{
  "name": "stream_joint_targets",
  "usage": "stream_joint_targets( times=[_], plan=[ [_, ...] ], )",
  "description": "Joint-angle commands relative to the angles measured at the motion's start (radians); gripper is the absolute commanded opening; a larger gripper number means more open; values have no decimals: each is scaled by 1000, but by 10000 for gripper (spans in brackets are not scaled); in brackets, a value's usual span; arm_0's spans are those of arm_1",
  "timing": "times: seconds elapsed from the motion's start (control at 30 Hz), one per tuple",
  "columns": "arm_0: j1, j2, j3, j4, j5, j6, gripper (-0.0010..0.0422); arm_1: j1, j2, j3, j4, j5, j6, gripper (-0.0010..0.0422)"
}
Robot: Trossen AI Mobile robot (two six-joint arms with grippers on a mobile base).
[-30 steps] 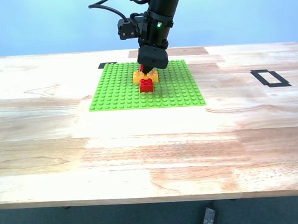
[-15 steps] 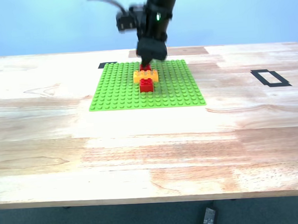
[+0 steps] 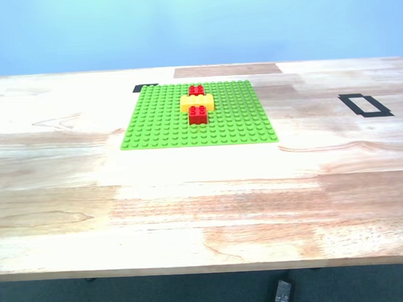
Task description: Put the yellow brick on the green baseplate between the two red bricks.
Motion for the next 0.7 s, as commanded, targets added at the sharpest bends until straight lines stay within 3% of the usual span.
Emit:
stream_joint_targets(
  times=[0.03,0.23,0.4,0.5,0.6,0.7],
  plan=[
    [1,-2,0,43,-1,-23,0,-51,-176,-167,120,3,54,5],
    [1,-21,-9,177,-106,-97,0,-154,-542,-467,298,12,209,5],
    [2,-90,-110,393,-108,-228,0,-221,-835,-681,414,101,316,5],
    [2,-150,-183,470,-168,-275,0,-248,-978,-773,431,116,417,5],
    [2,-210,-260,528,-234,-326,0,-262,-1098,-862,435,189,533,5],
    [2,-285,-358,610,-238,-383,0,-260,-1213,-975,461,244,575,5]
  ],
)
